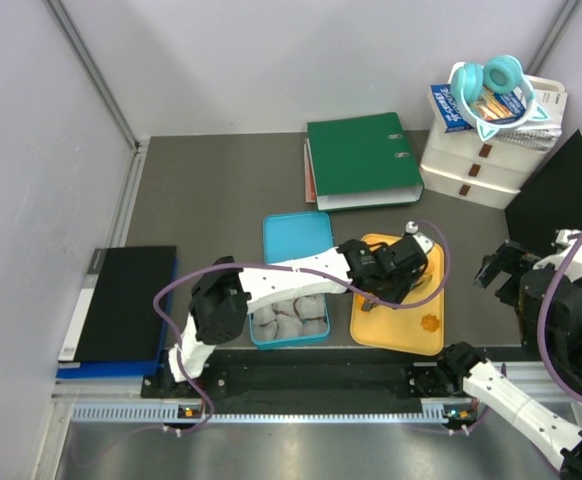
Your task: Pack the cookies
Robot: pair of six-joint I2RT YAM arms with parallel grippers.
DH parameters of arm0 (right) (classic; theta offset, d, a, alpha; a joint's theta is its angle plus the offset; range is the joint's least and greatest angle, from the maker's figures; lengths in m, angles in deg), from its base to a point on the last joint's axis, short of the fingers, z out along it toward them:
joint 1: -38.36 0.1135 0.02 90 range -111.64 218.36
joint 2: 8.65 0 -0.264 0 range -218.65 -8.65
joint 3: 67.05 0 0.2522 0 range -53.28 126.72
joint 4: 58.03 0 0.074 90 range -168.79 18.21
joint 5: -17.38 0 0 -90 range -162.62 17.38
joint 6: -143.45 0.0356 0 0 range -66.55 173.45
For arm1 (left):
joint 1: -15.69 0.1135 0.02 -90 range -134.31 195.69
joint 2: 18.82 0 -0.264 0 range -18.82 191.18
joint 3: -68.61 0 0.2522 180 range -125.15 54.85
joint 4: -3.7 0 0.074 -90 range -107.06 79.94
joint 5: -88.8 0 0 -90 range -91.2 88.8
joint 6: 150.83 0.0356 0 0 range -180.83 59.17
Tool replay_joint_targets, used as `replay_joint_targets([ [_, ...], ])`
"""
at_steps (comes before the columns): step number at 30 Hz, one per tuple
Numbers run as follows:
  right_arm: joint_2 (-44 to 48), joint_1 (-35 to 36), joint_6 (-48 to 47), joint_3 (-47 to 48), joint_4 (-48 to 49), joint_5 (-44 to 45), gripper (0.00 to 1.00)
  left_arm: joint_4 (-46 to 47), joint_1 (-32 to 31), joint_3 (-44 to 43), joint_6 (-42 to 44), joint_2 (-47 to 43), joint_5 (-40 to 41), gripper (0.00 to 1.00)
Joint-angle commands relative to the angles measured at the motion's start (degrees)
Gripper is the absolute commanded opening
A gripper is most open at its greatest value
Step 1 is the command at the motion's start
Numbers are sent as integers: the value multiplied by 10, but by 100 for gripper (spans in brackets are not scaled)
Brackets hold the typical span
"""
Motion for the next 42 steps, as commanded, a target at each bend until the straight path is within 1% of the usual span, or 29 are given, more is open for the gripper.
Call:
replay_joint_targets([
  [1, -8, 5, -4, 4, 31, -6, 99, 2, -5, 1, 1, -22, -12, 51],
  [5, -8, 5, -8, 2, 38, -9, 99, -4, -5, 8, -1, -18, -13, 50],
  [9, -9, 6, -12, 0, 42, -13, 99, -8, -5, 13, -5, -22, -11, 43],
  [12, -8, 5, -12, -1, 47, -17, 99, -13, -6, 15, -5, -36, 12, 41],
  [16, -14, 5, -20, -1, 60, -20, 99, -34, -5, 9, 3, -75, 61, 39],
  [18, -16, 5, -25, -2, 68, -23, 99, -62, -5, 7, 5, -92, 106, 39],
  [21, -20, 5, -32, -7, 84, -28, 99, -89, -5, 17, -1, -140, 166, 39],
  [23, -23, 5, -36, -13, 93, -33, 99, -100, -6, 32, -11, -180, 189, 39],
  [27, -32, 5, -39, -22, 111, -45, 99, -134, -6, 56, -42, -238, 223, 38],
  [29, -39, 5, -41, -23, 119, -50, 99, -185, -6, 59, -60, -267, 229, 38],
  [31, -45, 5, -46, -27, 125, -54, 99, -244, -6, 64, -99, -299, 235, 37],
  [33, -50, 5, -51, -31, 139, -59, 99, -274, -6, 86, -135, -326, 240, 36],
  [34, -52, 5, -52, -36, 143, -60, 99, -290, -6, 95, -147, -353, 241, 35],
  [38, -69, 5, -54, -48, 169, -84, 99, -358, -6, 137, -197, -407, 228, 34],
  [42, -83, 5, -52, -57, 193, -97, 99, -383, -25, 164, -228, -428, 201, 32],
])
